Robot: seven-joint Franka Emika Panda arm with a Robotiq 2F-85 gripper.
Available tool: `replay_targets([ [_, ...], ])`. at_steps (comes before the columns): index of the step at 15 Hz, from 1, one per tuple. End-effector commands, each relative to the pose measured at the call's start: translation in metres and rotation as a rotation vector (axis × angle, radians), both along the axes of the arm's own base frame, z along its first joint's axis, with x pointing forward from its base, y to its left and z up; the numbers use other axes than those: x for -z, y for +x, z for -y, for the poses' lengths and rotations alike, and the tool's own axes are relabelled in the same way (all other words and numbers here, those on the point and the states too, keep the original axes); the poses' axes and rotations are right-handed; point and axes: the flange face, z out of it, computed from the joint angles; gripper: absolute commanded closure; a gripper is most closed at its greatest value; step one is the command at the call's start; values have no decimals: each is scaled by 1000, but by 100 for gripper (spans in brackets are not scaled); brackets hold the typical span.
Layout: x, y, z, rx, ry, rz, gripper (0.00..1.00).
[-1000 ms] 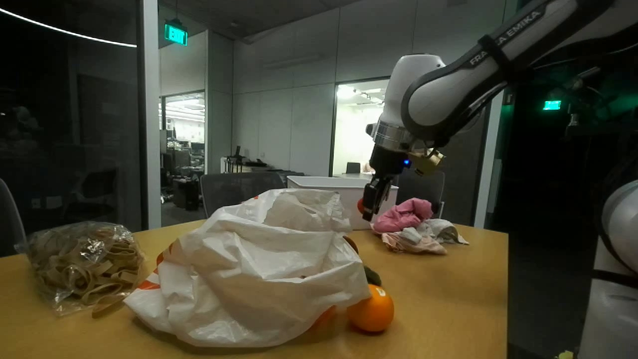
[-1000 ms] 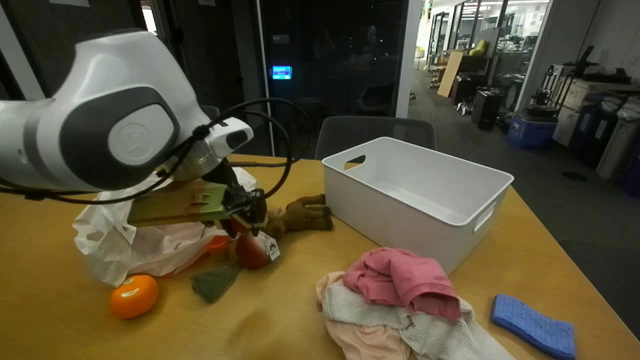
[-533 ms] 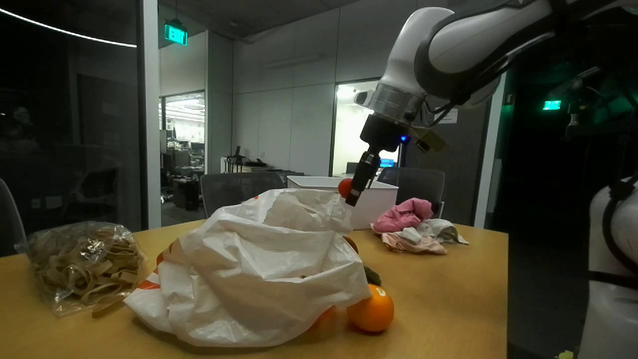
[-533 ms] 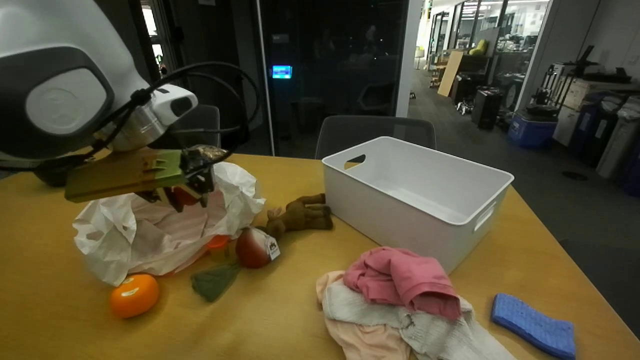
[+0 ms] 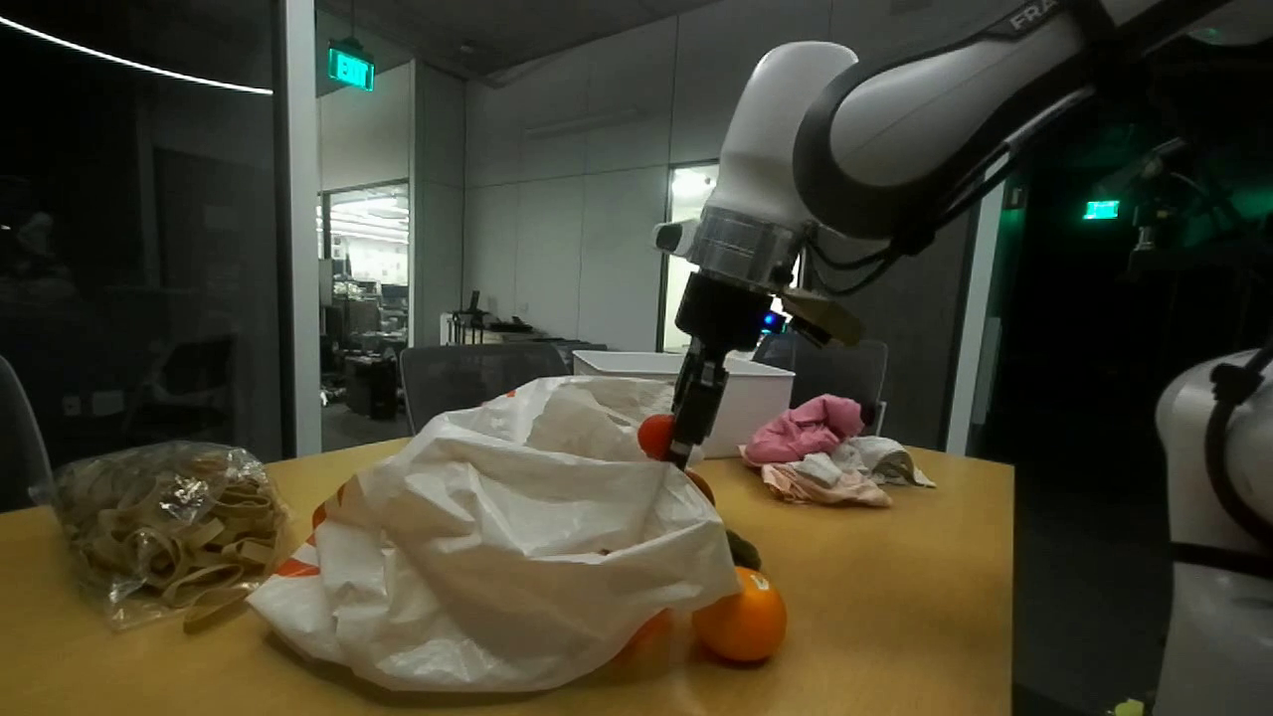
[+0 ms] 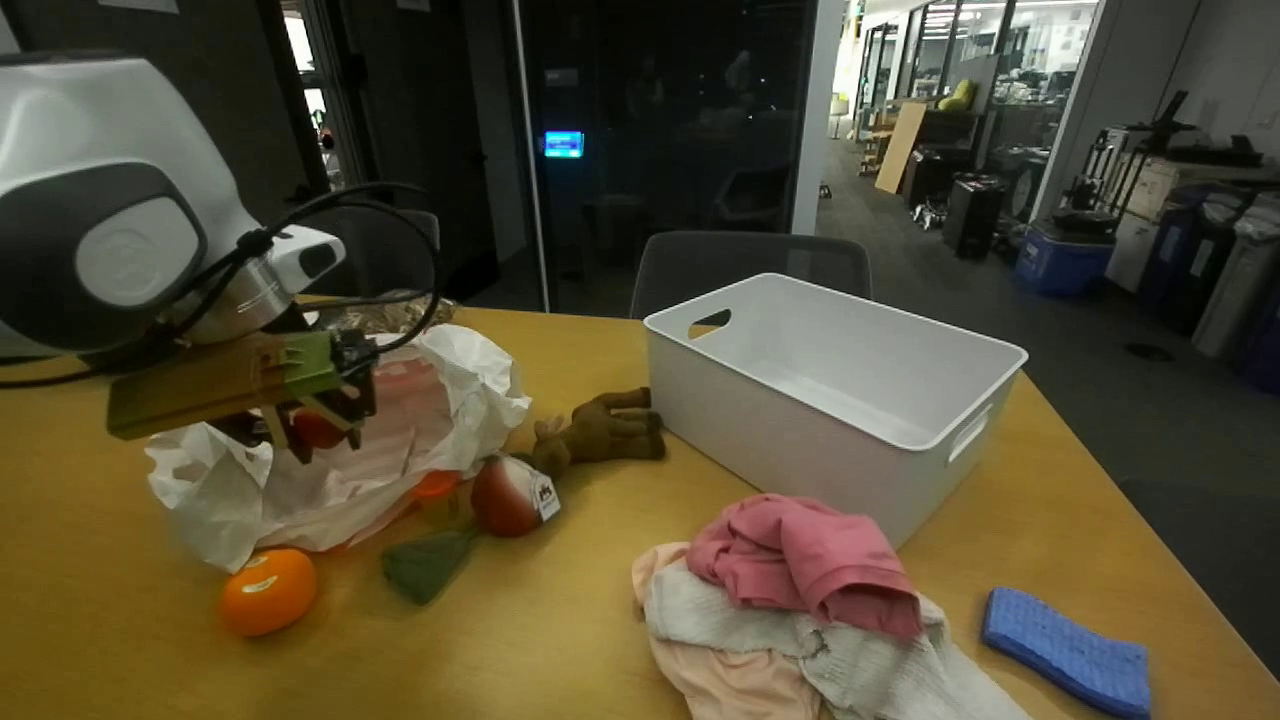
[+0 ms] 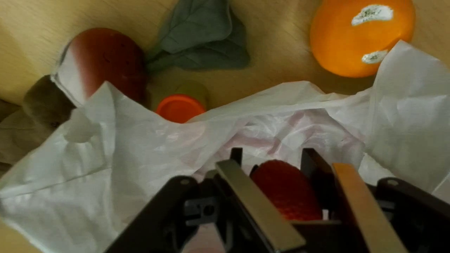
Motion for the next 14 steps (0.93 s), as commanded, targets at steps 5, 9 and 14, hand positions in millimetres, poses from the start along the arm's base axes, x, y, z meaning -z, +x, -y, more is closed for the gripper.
replay_targets([
  [5,42,39,-70,-74,-47,13,79],
  [9,59,75,-73,-67,-102,49,79],
  [14,82,108,-63,-27,-148,7,29],
])
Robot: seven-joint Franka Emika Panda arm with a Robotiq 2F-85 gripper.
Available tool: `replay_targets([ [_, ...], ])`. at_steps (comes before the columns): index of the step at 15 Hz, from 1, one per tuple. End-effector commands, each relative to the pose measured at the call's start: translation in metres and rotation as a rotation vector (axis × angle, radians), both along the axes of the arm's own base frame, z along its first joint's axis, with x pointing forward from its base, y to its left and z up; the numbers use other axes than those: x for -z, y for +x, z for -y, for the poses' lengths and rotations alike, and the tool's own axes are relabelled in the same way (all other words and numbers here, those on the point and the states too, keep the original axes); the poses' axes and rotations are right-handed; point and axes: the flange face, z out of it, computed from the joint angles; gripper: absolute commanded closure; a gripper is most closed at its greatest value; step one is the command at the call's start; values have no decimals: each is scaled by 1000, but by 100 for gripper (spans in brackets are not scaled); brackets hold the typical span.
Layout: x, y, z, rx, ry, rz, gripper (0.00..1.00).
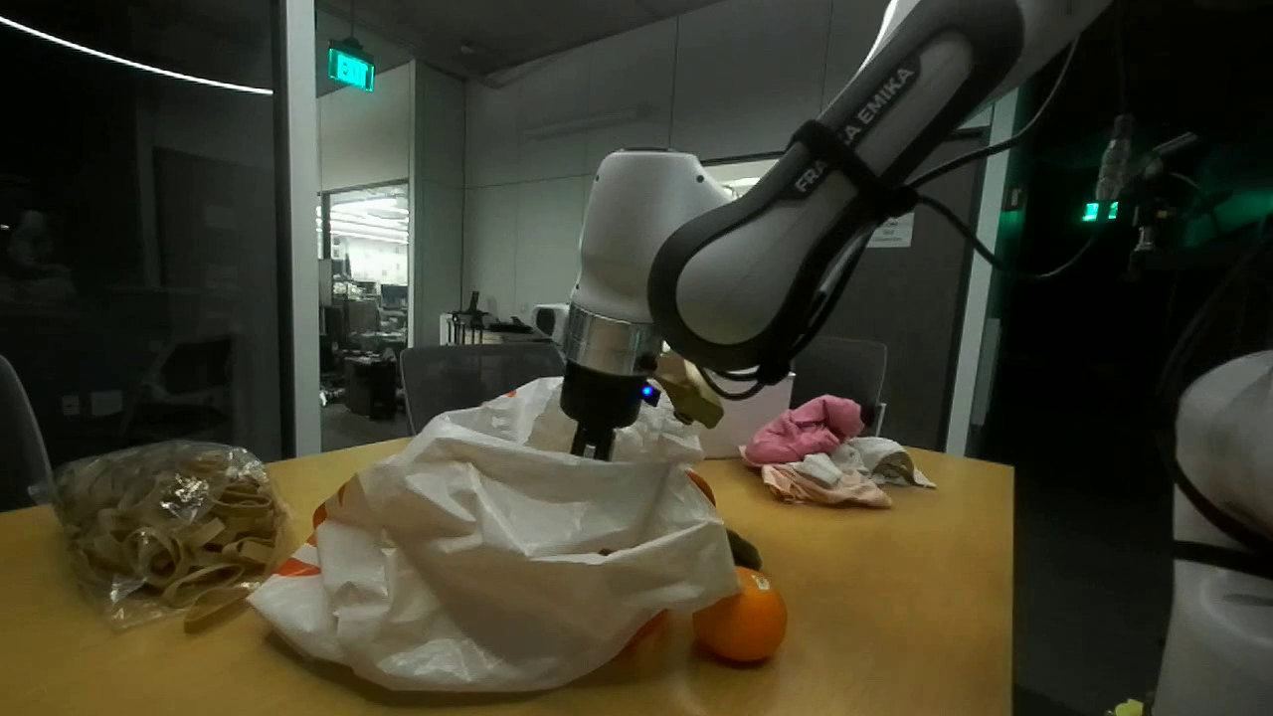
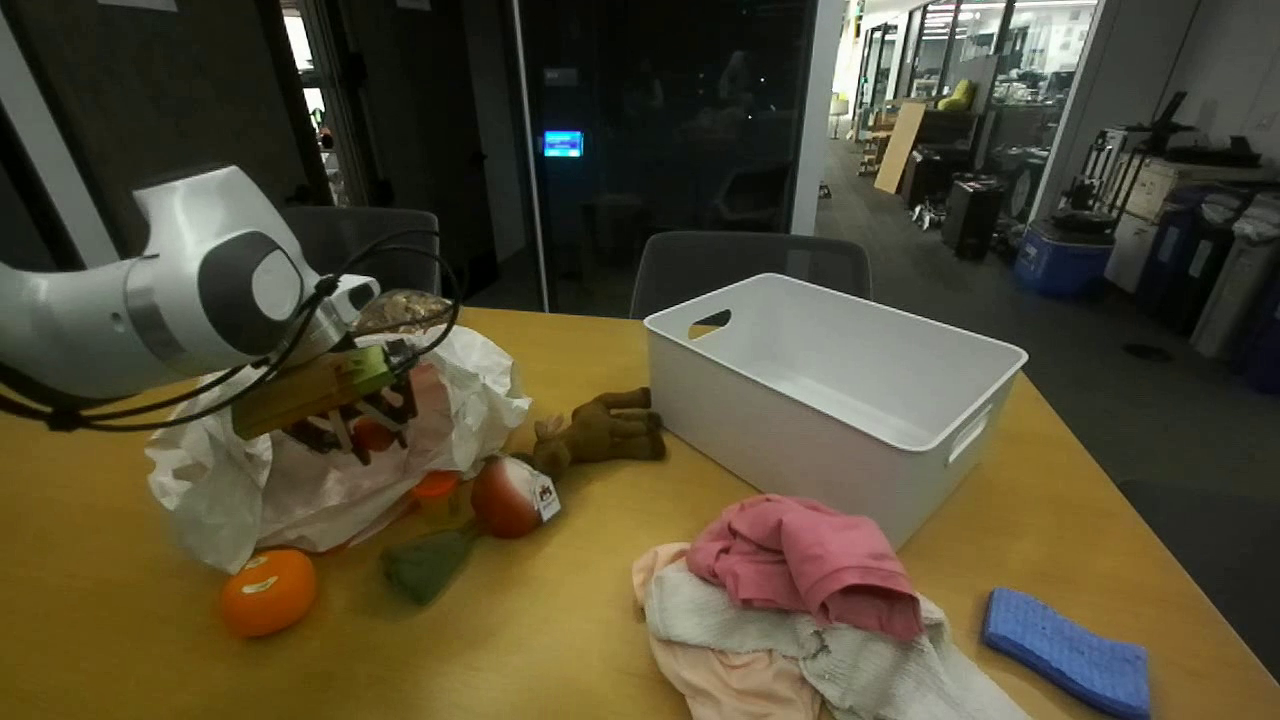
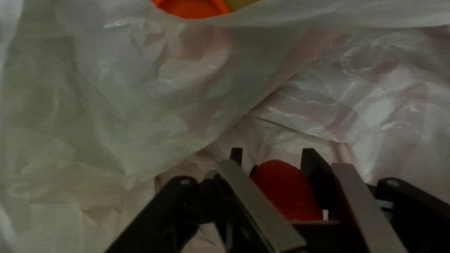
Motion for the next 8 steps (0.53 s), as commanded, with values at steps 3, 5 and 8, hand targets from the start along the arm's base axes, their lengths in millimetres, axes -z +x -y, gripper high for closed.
replay_targets([
  [3,2,18,-4,54,-6,-63,14],
  [5,-10,5,1,77,1,-66,1],
  [8,-35,-6,17,170,-3,-27,0],
])
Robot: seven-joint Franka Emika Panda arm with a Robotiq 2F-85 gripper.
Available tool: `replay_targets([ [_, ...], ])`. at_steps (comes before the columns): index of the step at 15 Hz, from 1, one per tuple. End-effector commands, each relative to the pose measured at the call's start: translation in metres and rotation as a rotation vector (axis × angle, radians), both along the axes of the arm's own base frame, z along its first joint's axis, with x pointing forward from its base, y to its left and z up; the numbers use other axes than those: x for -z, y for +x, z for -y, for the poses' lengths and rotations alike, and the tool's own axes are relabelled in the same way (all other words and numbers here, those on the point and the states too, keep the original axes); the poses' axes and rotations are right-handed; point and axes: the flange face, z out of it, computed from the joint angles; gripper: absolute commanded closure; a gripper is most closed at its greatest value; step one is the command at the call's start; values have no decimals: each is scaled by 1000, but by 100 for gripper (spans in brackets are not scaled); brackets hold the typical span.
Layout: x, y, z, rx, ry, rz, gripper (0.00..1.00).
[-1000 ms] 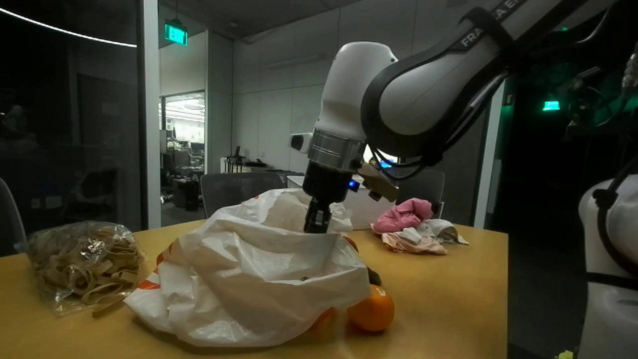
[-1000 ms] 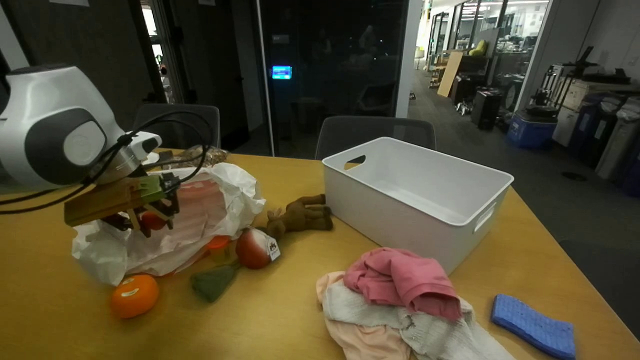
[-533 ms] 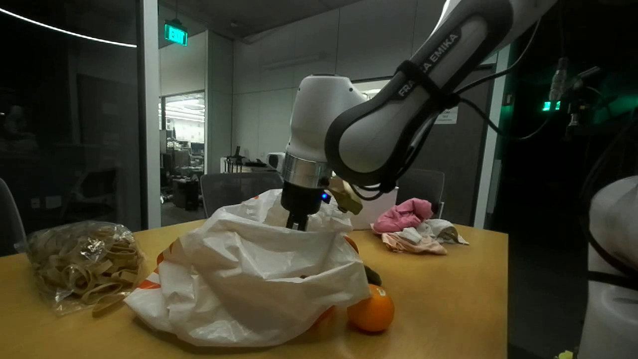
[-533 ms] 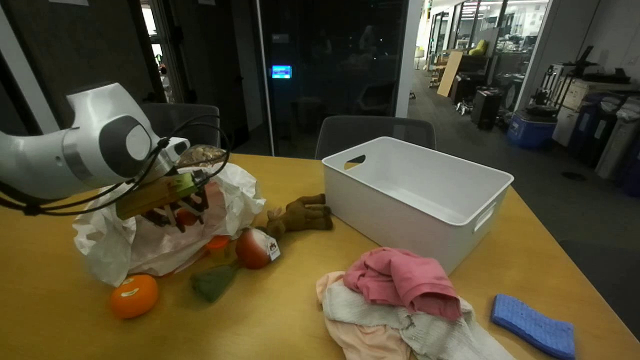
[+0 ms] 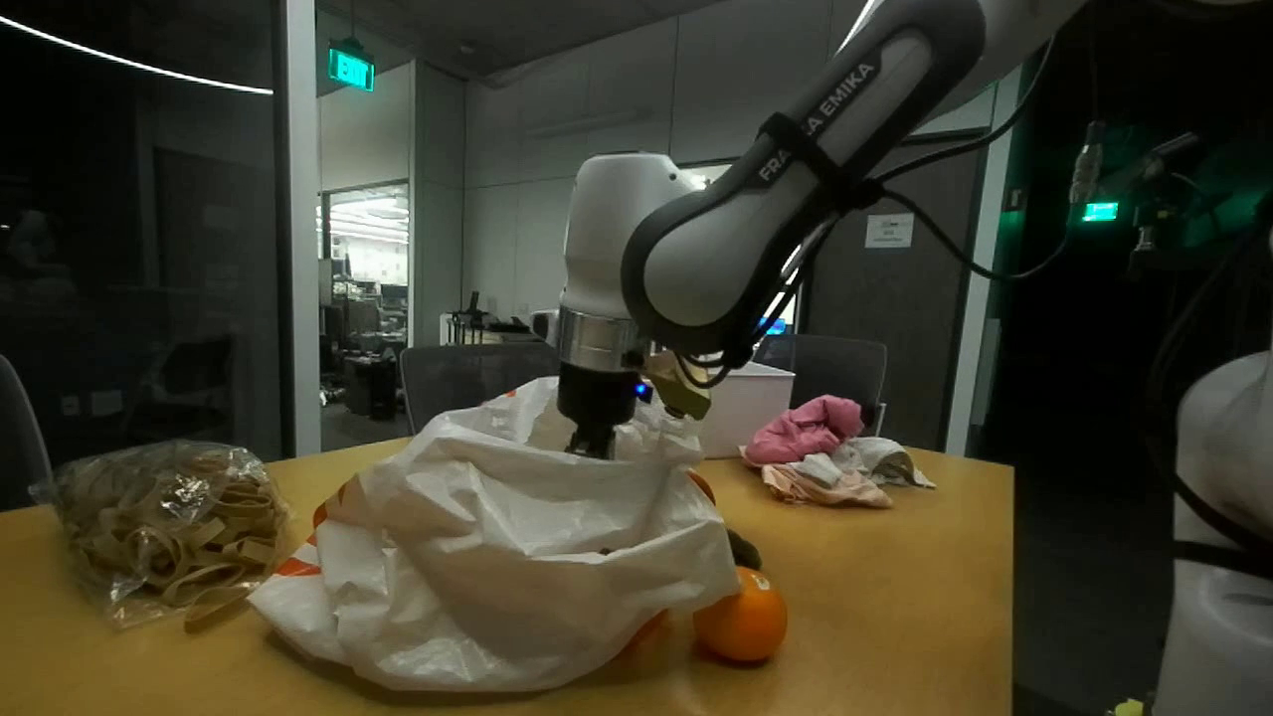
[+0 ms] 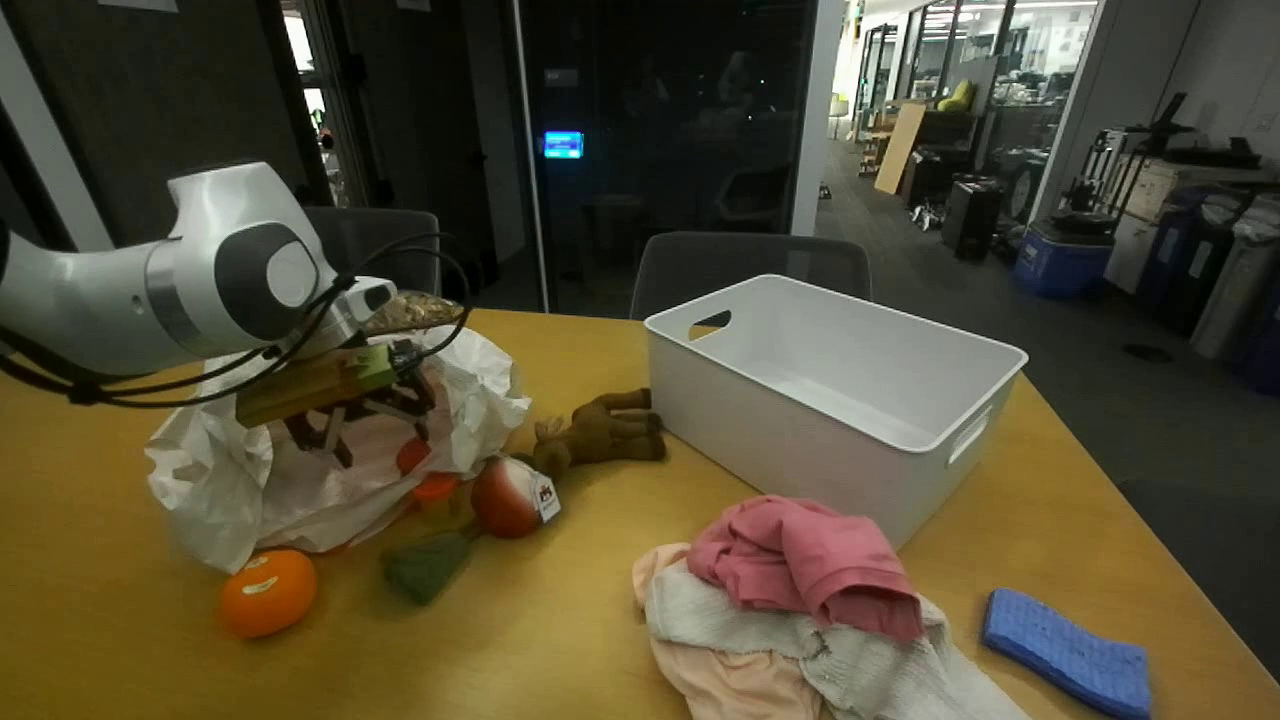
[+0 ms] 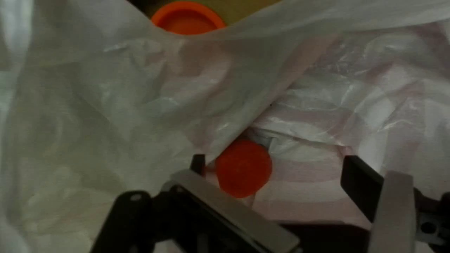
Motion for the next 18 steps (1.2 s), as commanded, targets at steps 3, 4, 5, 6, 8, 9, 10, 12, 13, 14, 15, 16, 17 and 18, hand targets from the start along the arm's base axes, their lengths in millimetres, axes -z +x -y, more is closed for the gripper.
replay_targets([
  [3,-60,-30,35,167,8,26,0],
  [4,-68,-35,45,204,6,0,0],
  [5,-74,-41,58,242,1,-41,0],
  [6,-80,-46,71,281,-5,-66,0],
  [8,-85,-53,102,358,-28,-150,0],
  [9,-83,-55,118,399,-46,-198,0],
  [10,-80,-58,133,420,-52,-238,0],
  [12,-59,-57,156,476,-52,-271,0],
  [13,-47,-57,163,487,-52,-275,0],
  [14,-33,-59,169,488,-46,-274,0],
  [15,-21,-57,172,481,-36,-254,0],
  [16,-10,-53,174,486,-26,-217,0],
  [17,0,-49,176,482,-17,-195,0],
  [18,8,-45,178,472,-7,-179,0],
])
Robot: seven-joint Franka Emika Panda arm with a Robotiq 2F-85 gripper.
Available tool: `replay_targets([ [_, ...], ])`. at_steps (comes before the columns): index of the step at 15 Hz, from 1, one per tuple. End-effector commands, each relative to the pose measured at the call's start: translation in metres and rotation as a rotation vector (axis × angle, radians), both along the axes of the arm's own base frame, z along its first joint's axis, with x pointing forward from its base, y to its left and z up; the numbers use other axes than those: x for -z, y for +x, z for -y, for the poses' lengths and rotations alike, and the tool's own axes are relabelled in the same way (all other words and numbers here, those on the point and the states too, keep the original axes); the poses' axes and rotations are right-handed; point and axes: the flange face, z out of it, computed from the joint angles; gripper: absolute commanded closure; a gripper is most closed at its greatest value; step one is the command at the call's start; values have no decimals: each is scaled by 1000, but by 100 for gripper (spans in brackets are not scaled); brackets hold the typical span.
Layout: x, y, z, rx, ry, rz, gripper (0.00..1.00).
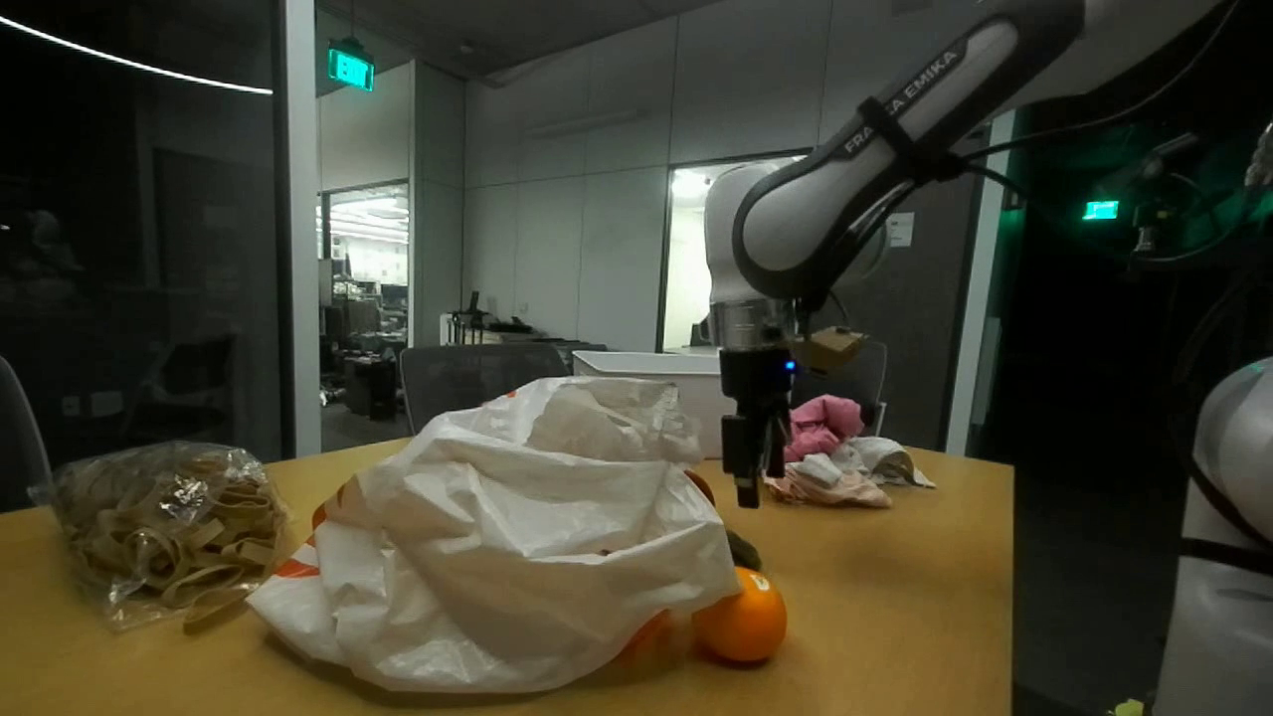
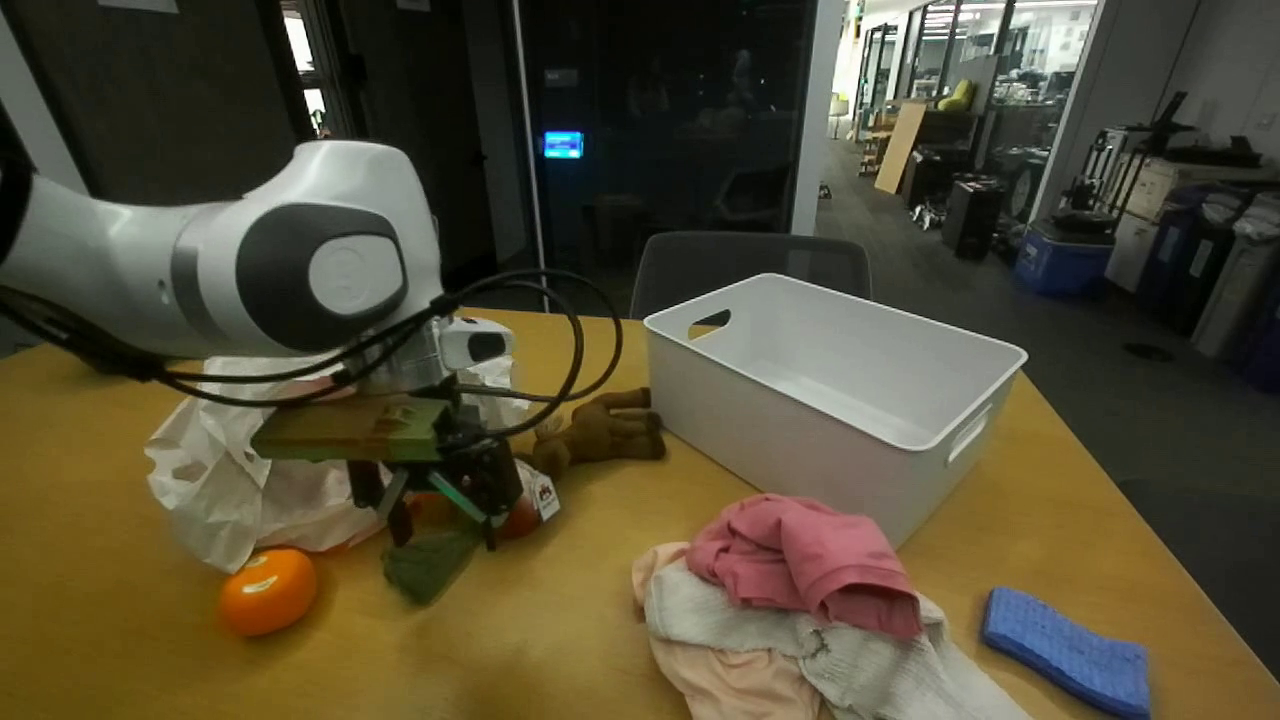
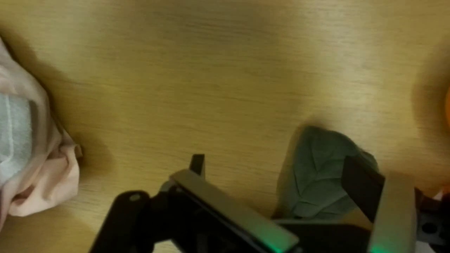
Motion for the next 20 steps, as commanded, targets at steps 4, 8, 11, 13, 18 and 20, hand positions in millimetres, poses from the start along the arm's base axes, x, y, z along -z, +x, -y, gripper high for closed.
replay_targets([
  [4,30,30,8,-23,37,212,0],
  [8,25,48,12,-24,57,346,0],
  [11,31,56,14,-18,62,367,0],
  [13,36,58,13,-25,65,368,0],
  [18,46,60,15,-34,61,344,49],
  [20,41,59,19,-16,30,336,63],
])
